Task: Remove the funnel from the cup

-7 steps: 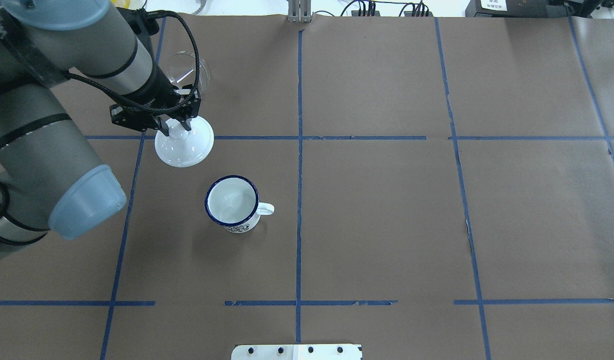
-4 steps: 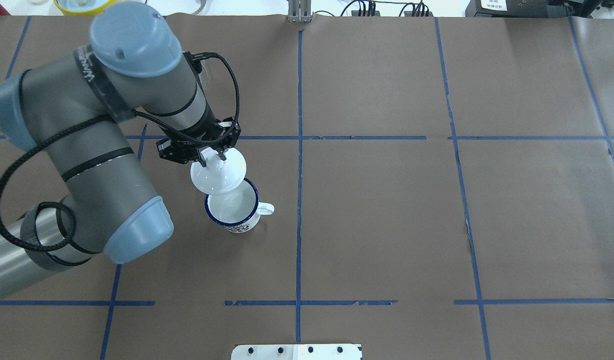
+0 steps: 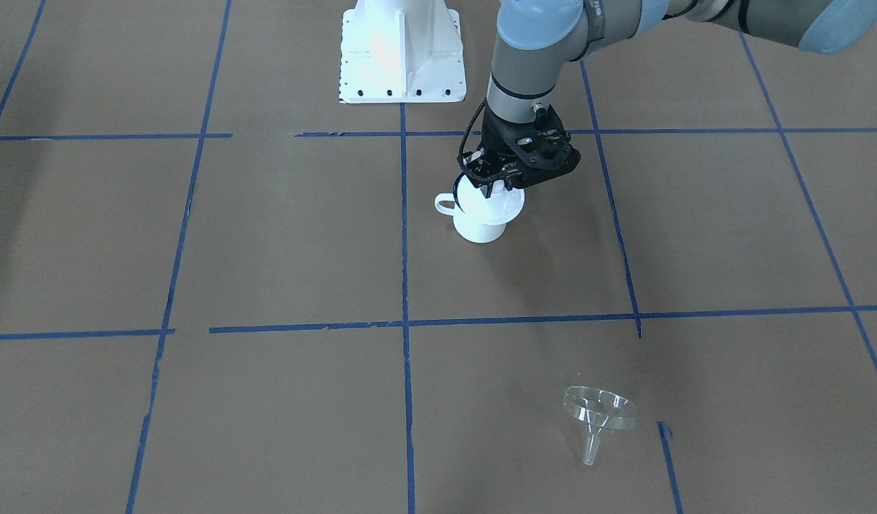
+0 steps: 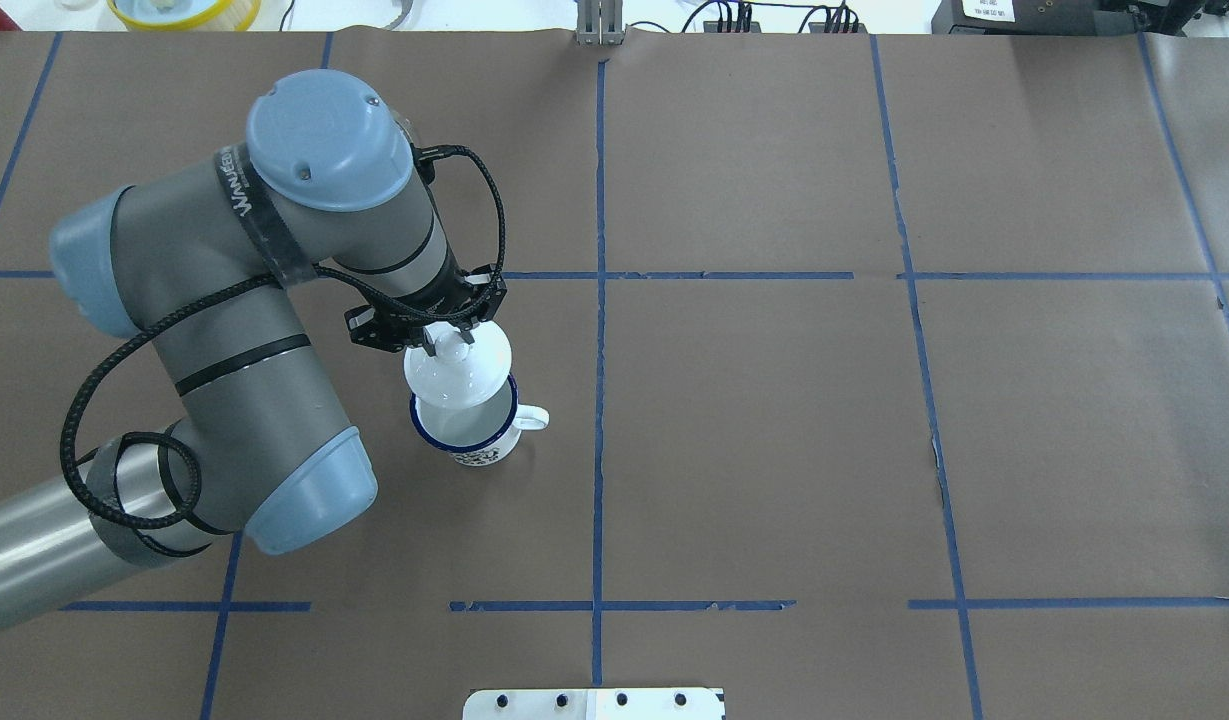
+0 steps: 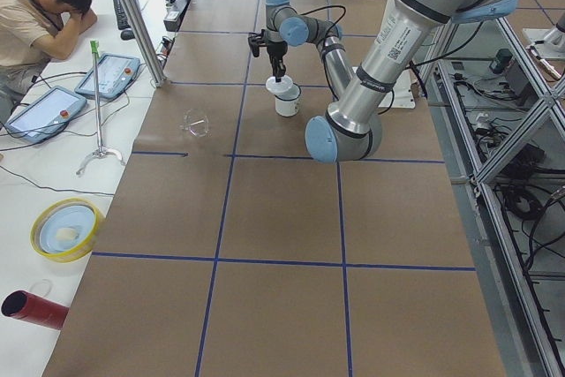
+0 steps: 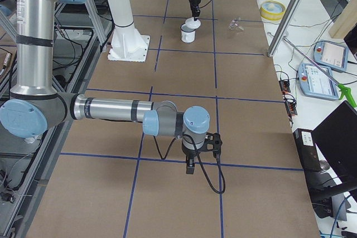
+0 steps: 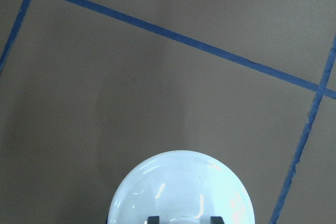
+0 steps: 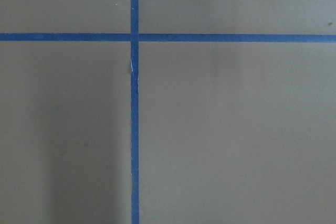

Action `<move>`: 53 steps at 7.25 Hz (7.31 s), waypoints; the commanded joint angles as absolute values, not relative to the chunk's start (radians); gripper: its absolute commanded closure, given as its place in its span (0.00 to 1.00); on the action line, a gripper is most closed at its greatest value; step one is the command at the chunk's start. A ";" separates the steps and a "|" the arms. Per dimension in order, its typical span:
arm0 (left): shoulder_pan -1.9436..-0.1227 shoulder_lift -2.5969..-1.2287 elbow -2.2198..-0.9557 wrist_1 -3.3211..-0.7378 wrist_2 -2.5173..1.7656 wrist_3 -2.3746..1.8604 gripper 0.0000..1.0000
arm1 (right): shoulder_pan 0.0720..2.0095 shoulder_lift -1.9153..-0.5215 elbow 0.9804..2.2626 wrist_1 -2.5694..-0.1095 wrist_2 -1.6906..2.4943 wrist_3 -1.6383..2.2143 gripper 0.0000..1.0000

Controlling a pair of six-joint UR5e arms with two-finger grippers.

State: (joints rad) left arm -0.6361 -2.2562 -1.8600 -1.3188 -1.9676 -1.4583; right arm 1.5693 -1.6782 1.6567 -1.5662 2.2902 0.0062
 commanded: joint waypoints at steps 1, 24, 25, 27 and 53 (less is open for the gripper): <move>-0.617 -2.243 -1.865 -1.319 -1.965 -1.491 1.00 | 1.569 -1.678 1.657 -1.566 2.290 0.006 0.00; -0.594 -2.214 -1.865 -1.351 -1.962 -1.488 0.95 | 1.569 -1.678 1.657 -1.566 2.290 0.006 0.00; -0.594 -2.214 -1.865 -1.351 -1.962 -1.488 0.67 | 1.569 -1.678 1.657 -1.566 2.290 0.006 0.00; -0.594 -2.212 -1.864 -1.351 -1.960 -1.488 0.34 | 1.569 -1.678 1.657 -1.566 2.290 0.006 0.00; -1.631 -1.497 -1.752 -1.387 -2.333 0.183 0.00 | 1.569 -1.678 1.657 -1.566 2.290 0.006 0.00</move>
State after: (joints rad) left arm -1.6307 -1.4994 -1.7475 -1.3872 -2.3360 0.1830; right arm 1.5692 -1.6782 1.6567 -1.5662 2.2903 0.0062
